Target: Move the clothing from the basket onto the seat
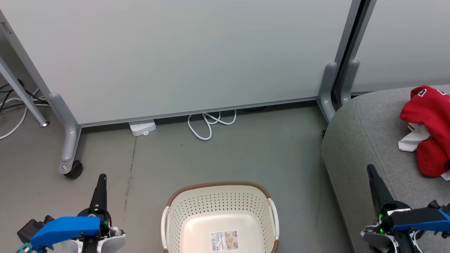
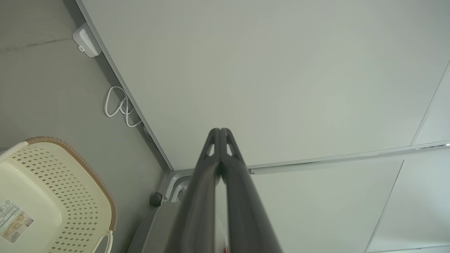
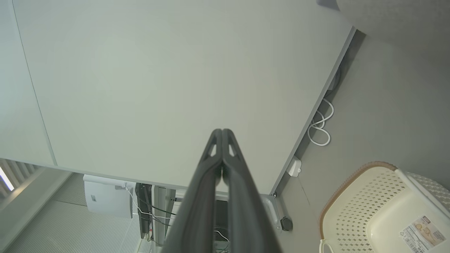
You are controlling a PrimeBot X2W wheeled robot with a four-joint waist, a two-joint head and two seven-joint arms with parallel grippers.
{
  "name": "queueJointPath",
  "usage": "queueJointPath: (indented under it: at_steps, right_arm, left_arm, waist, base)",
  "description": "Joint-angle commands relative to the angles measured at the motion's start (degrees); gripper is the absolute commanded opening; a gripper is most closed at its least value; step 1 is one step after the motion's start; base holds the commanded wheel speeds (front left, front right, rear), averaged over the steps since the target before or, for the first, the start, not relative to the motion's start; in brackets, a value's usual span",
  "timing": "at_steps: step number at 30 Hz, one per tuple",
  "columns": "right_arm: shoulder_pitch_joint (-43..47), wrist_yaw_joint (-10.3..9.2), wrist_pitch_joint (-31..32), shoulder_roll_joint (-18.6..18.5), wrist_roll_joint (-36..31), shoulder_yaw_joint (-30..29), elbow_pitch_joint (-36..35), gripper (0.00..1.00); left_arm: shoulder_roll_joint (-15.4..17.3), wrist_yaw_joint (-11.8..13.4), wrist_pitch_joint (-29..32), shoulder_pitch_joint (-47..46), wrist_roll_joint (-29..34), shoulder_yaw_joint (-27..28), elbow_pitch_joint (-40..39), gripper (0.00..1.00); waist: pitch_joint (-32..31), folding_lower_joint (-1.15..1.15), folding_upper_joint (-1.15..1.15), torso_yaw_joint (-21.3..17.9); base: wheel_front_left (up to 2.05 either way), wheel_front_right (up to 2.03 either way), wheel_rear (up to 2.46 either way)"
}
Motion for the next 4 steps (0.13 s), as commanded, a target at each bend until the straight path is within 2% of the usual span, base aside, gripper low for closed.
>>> queueJointPath:
  at_steps: [1,4]
  right_arm:
    - [-0.44,0.04,0.27,-0.45,1.27,-0.12,-0.35,0.00]
    - [-0.56,0.04,0.52,-0.46,2.70,-0.20,-0.37,0.00]
  left_arm:
    - [0.00,-0.16,0.51,-1.02,-1.02,0.40,-0.48,0.00]
    - [-0.01,-0.16,0.81,-1.13,-2.23,0.62,-0.61,0.00]
  waist:
    - [0.00,0.00,0.00,-0.02]
    - [-0.01,0.00,0.00,-0.07]
  base:
    - [0.00,0.00,0.00]
    - [0.00,0.00,0.00]
